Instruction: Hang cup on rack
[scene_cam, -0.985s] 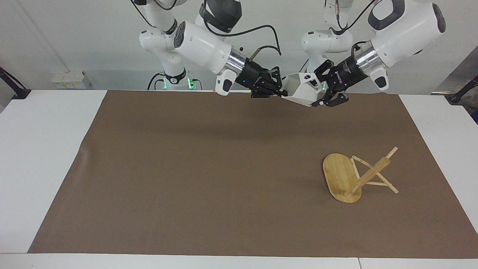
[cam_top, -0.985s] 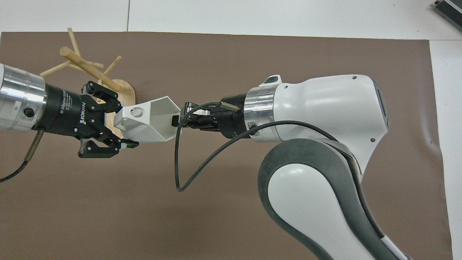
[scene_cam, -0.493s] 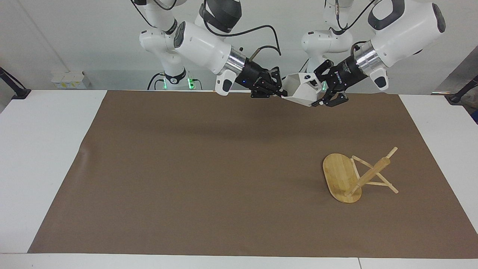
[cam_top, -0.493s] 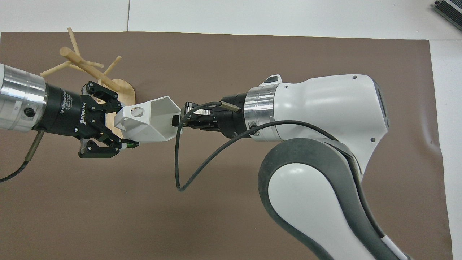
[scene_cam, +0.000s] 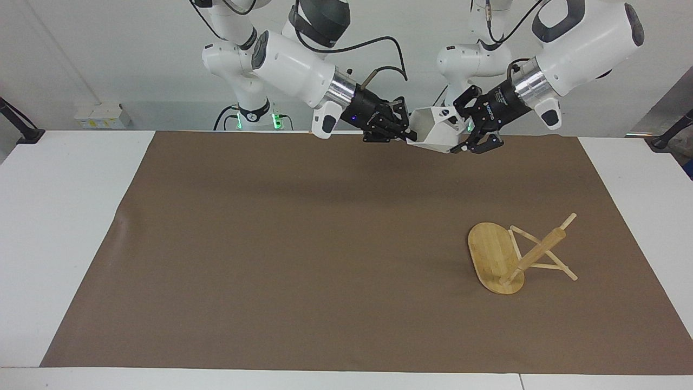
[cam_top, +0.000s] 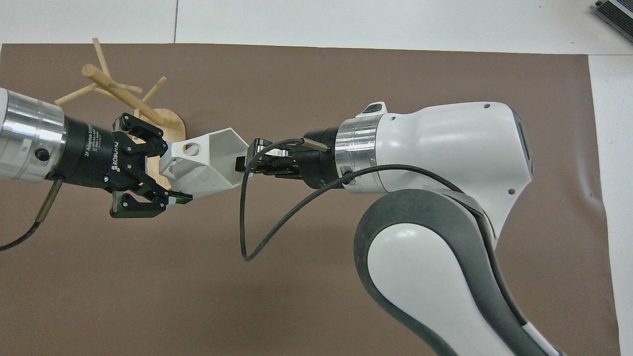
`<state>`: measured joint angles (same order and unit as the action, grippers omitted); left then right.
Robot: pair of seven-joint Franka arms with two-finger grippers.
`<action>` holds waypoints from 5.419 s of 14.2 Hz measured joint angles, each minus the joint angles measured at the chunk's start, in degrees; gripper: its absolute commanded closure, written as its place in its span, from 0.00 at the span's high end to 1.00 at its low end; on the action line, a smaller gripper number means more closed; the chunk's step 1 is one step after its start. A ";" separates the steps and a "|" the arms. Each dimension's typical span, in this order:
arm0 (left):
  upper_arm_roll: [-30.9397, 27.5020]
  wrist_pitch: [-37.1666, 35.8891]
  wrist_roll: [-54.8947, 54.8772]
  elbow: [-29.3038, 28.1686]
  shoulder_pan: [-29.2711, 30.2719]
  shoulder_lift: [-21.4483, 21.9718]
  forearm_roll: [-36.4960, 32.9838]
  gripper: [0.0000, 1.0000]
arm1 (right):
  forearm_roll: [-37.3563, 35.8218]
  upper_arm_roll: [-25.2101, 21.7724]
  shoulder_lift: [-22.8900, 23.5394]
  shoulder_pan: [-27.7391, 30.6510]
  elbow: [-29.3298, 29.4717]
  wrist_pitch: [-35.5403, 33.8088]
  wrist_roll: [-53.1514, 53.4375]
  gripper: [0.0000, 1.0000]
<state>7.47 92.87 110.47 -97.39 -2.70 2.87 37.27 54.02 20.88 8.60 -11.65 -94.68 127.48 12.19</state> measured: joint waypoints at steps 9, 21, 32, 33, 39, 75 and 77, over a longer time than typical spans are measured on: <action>-0.09 6.55 3.76 -4.36 0.01 0.97 -2.42 0.00 | -0.08 0.12 0.00 -0.30 0.02 4.71 0.00 1.00; -0.79 23.52 17.71 -15.06 0.93 1.05 -6.37 0.00 | -33.41 -1.09 -1.81 20.29 -2.05 3.11 -1.99 1.00; -1.01 31.49 28.03 -15.42 0.96 -4.52 -8.40 0.00 | -61.18 -1.82 -3.68 30.87 1.61 -22.39 -6.44 1.00; -1.07 31.82 28.84 -15.43 0.98 -4.76 -8.40 0.00 | -61.18 -1.87 -3.73 30.88 3.33 -25.23 -7.57 1.00; -1.29 32.27 32.56 -15.50 2.47 -5.32 -8.43 0.00 | -61.19 -1.89 -3.93 31.50 11.24 -36.78 -9.06 1.00; -1.77 37.90 50.82 -16.23 4.69 -6.43 -7.66 0.00 | -57.36 -19.80 -8.61 17.99 2.41 -32.64 -17.41 1.00; -1.78 37.91 51.53 -16.28 5.08 -6.43 -7.22 0.00 | -57.36 -19.80 -8.61 17.99 2.40 -32.64 -17.41 1.00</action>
<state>5.69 130.79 162.00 -113.67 2.39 -3.56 30.05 -3.34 1.08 -0.02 6.34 -92.28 94.83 -5.23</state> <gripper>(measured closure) 0.322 0.000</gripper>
